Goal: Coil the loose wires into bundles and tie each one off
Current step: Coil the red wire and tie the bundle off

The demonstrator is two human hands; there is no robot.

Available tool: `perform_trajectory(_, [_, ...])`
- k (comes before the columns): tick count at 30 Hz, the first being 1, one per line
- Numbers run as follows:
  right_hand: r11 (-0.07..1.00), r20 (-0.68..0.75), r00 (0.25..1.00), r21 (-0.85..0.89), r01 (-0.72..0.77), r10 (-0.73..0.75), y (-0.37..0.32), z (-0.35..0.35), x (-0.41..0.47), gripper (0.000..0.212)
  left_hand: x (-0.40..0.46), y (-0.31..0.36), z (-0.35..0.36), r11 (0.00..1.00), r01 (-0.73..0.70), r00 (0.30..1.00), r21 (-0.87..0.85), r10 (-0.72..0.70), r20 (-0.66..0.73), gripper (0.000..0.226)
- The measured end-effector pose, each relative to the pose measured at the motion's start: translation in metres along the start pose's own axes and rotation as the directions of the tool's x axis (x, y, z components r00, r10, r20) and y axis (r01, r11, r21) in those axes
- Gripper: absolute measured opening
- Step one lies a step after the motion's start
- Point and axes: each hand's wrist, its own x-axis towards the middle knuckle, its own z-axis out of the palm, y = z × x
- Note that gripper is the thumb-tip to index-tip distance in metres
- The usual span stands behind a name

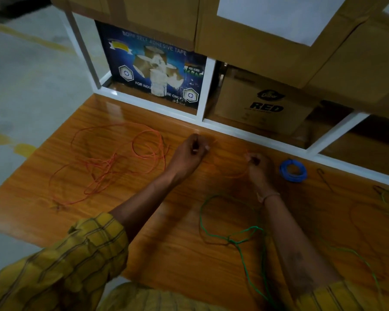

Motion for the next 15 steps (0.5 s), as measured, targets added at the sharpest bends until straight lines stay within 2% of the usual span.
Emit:
perform_trajectory(3, [0.991,0.033,0.995,0.1,0.088,-0.092,-0.024,-0.006,-0.01,0.016,0.015,0.01,-0.006,0.994,0.059,0.993,0.09,-0.067,0.094,0.052])
perform_trajectory(6, [0.975,0.028,0.99,0.179,0.129,-0.136,-0.047,-0.01,-0.014,0.016,0.026,0.018,-0.009,0.998,0.061,0.983,0.028,-0.064,0.169,0.037])
perform_trajectory(9, [0.962,-0.003,0.992,0.243,0.124,-0.127,-0.066,-0.012,-0.012,0.016,0.027,0.029,-0.013,0.987,0.038,0.987,-0.154,-0.012,0.163,0.031])
perform_trajectory(11, [0.967,-0.01,0.992,0.221,0.125,-0.125,-0.074,-0.011,-0.013,0.015,0.024,0.041,-0.019,0.959,0.011,0.983,-0.282,0.042,0.179,0.032])
perform_trajectory(13, [0.976,0.014,0.991,0.178,0.126,-0.13,-0.081,-0.006,-0.019,0.014,0.022,0.051,-0.028,0.888,0.032,0.967,-0.458,0.088,0.239,0.033])
perform_trajectory(15, [0.979,0.07,0.988,0.159,0.126,-0.138,-0.087,0.001,-0.027,0.011,0.019,0.059,-0.035,0.751,0.127,0.945,-0.648,0.107,0.31,0.035])
